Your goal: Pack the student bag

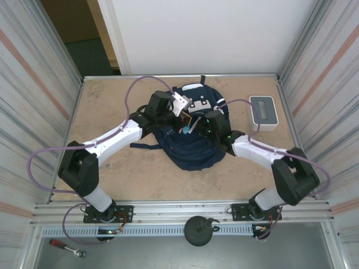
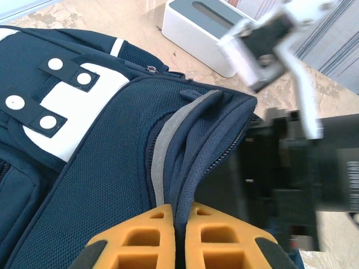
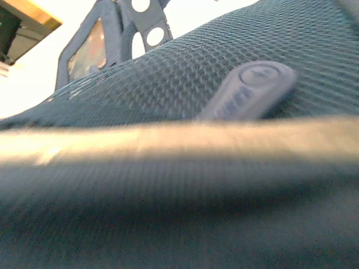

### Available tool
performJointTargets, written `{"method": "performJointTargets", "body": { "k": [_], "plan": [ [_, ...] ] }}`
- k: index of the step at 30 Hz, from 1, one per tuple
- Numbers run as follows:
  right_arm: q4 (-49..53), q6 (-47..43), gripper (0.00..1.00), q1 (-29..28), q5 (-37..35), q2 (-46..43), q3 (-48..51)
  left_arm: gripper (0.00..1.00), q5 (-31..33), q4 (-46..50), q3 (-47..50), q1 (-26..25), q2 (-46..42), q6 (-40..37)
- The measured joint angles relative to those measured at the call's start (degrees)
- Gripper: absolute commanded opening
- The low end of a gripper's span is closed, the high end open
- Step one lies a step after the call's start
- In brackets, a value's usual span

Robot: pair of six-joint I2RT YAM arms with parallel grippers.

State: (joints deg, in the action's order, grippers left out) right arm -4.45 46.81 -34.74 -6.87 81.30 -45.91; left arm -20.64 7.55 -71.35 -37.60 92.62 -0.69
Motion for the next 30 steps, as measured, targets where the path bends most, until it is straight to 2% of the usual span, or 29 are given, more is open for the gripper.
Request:
{"method": "performJointTargets", "body": {
  "k": [4,7,11,14,17,22,26,30],
  "plan": [
    [4.5,-2.4,0.30,0.1,-0.3,-10.2,3.8,0.01,0.2,-0.2,0.1,0.0,0.2,0.0],
    [8.9,-4.1,0.38,1.2,-2.2,-18.9,5.8,0.10,0.1,-1.9,1.7,-0.1,0.2,0.3],
    [13.1,-5.8,0.50,6.6,-4.0,-28.9,7.1,0.31,0.3,-4.5,5.8,-2.1,0.2,0.6],
    [14.1,-6.4,0.54,11.5,-3.8,-31.7,7.1,0.44,0.5,-6.5,9.3,-5.5,0.7,0.7],
    [14.8,-7.1,0.56,14.4,-2.2,-30.3,6.6,0.52,0.9,-8.7,13.0,-8.8,1.6,1.0],
    [14.9,-8.7,0.55,14.9,4.9,-20.2,2.0,0.59,2.0,-10.8,16.5,-11.6,1.2,0.5],
    [13.9,-9.8,0.49,13.7,10.3,-9.8,-1.9,0.65,4.6,-11.1,18.7,-11.6,-3.0,-0.2],
    [14.4,-10.1,0.46,12.4,11.2,-2.8,-2.8,0.68,7.6,-11.1,20.6,-9.6,-8.4,0.4]
  ]
}}
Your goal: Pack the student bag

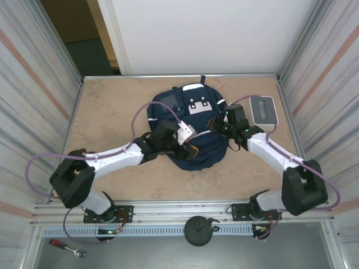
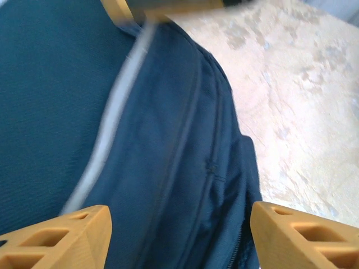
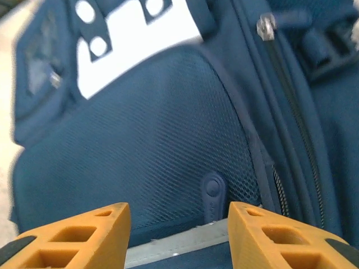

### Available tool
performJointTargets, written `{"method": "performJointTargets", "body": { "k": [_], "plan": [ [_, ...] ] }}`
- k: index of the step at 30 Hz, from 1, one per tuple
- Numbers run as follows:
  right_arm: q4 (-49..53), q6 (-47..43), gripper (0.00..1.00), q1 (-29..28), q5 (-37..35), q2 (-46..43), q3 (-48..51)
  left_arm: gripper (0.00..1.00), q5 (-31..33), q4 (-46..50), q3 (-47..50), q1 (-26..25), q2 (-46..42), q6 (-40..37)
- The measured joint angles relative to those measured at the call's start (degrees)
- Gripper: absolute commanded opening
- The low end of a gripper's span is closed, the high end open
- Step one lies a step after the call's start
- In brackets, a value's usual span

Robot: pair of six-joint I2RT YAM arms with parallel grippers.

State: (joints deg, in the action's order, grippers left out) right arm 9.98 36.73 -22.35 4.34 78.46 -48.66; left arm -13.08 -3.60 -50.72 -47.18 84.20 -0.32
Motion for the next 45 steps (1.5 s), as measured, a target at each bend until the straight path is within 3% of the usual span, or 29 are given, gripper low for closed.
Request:
{"method": "performJointTargets", "body": {
  "k": [8,16,22,29,33,40,45],
  "plan": [
    [1.5,-1.2,0.47,0.4,-2.6,1.0,0.9,0.69,1.4,-1.2,1.7,15.2,-0.1,7.8],
    [0.9,-1.3,0.47,2.8,-3.1,0.3,2.8,0.62,-0.6,-0.5,-2.0,18.1,10.1,11.3],
    [-0.5,-1.5,0.40,2.9,-2.7,7.2,0.8,0.46,-5.2,0.5,-6.4,18.3,14.0,12.5],
    [1.1,-3.7,0.35,3.3,-2.6,14.7,-6.9,0.38,-7.8,-0.9,-4.8,18.0,13.7,12.7],
    [1.7,-5.6,0.35,3.2,-2.6,21.3,-14.3,0.40,-7.3,-2.1,-0.7,15.5,11.3,12.8],
    [3.8,-8.9,0.42,0.2,0.5,35.8,-34.4,0.54,-6.9,-2.7,7.7,6.8,4.3,14.6],
    [5.8,-10.7,0.48,-2.9,2.1,40.5,-43.8,0.61,-6.3,-2.3,12.3,6.3,-0.9,16.1]
  ]
}}
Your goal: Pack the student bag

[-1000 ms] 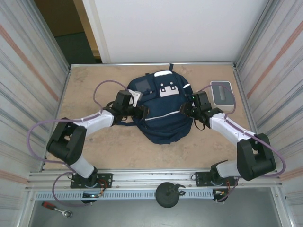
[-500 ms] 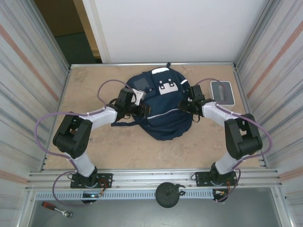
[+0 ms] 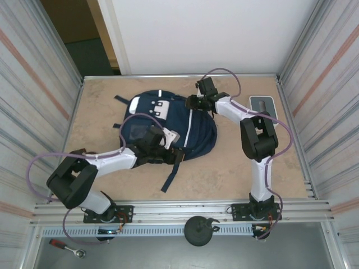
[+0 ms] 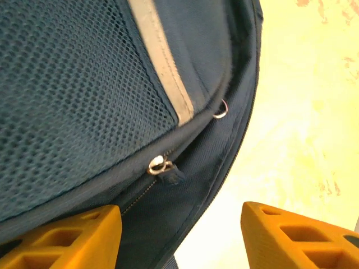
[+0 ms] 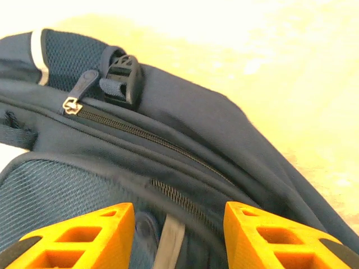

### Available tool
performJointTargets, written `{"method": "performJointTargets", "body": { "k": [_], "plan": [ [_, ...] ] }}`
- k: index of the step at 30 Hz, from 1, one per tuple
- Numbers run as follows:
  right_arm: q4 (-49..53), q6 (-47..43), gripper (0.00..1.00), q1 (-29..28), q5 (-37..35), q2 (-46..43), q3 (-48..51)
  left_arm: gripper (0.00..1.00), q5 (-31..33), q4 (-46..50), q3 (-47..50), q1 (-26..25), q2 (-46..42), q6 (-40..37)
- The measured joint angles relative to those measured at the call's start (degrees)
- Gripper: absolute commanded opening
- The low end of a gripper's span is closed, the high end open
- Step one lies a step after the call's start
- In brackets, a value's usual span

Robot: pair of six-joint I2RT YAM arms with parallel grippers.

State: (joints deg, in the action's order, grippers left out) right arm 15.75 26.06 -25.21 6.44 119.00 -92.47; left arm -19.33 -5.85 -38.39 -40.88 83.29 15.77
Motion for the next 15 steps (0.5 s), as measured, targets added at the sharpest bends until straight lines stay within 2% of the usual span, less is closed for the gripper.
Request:
{"method": "performJointTargets", "body": {
  "k": [4,8,15],
  "plan": [
    [1.1,-1.3,0.50,0.1,-0.6,-2.5,1.8,0.65,0.5,-0.5,2.1,2.5,-4.5,1.6],
    [1.4,-1.5,0.51,1.7,-1.5,-11.5,11.7,0.66,0.1,-2.3,3.7,6.6,-7.4,4.4],
    [-0.5,-1.2,0.51,0.0,-1.2,-27.1,27.3,0.64,-2.1,-4.0,3.1,8.5,-4.6,8.1]
  ]
}}
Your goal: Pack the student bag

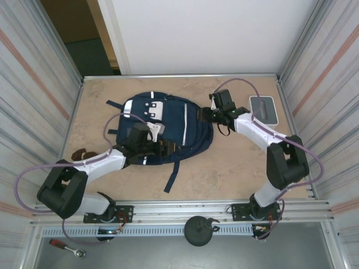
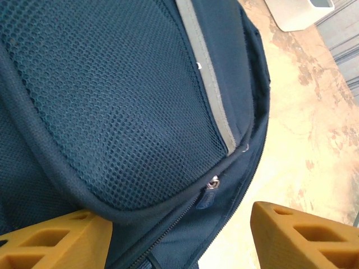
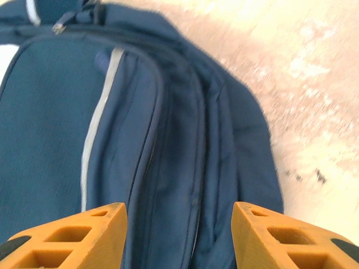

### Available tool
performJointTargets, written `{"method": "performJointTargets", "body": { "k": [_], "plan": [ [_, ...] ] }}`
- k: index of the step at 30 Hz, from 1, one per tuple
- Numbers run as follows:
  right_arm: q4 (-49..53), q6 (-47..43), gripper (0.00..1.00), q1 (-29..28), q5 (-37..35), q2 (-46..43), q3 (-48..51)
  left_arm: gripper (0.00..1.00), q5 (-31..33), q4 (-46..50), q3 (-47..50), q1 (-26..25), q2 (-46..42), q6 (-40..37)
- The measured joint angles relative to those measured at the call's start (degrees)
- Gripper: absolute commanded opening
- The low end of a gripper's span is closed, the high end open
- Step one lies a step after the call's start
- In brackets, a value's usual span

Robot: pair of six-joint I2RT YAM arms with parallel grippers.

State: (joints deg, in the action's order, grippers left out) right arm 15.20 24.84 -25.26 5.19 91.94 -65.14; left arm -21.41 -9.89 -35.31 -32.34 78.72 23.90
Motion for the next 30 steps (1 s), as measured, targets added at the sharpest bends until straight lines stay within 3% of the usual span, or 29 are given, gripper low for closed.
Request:
{"method": "performJointTargets", "body": {
  "k": [12,21,23,30],
  "plan": [
    [-4.3,-0.1,0.48,-8.2,2.2,-9.1,15.8,0.44,0.0,-2.5,-3.1,0.9,6.2,3.8],
    [-13.4,0.4,0.47,-16.0,1.7,-12.0,24.3,0.30,-0.1,-6.4,-3.0,0.9,7.7,7.5],
    [-15.2,0.6,0.46,-17.4,0.6,-11.0,24.5,0.31,-0.2,-6.6,-3.0,0.9,7.7,8.0],
    [-20.2,3.6,0.42,-19.9,-3.4,-6.0,24.4,0.52,-0.7,-8.8,-1.7,1.2,6.8,11.3]
  ]
}}
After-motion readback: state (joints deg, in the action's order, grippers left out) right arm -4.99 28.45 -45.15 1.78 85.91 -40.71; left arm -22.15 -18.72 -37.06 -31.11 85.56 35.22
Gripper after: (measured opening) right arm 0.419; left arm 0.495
